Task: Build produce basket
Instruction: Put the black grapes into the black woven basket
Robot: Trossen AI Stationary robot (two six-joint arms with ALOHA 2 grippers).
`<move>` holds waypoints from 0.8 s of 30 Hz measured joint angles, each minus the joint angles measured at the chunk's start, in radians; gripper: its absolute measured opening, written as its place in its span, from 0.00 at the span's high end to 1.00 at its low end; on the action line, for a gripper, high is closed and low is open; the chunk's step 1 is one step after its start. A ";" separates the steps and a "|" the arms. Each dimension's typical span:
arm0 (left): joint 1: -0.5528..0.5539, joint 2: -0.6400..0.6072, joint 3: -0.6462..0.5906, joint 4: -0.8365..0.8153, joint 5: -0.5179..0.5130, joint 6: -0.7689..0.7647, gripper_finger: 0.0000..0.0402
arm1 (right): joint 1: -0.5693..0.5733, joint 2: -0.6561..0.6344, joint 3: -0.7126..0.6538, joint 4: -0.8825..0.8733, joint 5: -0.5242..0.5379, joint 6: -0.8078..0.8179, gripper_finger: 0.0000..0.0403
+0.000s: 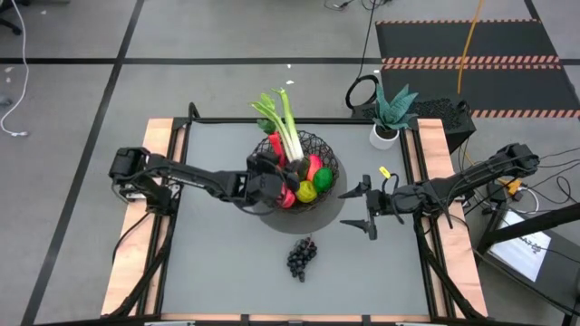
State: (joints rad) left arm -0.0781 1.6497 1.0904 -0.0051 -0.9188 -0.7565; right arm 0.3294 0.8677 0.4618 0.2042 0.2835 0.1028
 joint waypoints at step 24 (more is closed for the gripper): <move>-0.217 -0.271 0.002 0.016 0.012 0.310 0.32 | 0.054 0.082 0.000 0.038 0.000 0.172 0.15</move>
State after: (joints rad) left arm -0.2949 1.3786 1.0920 0.0108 -0.9070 -0.4460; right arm 0.3835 0.9500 0.4618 0.2417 0.2836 0.2747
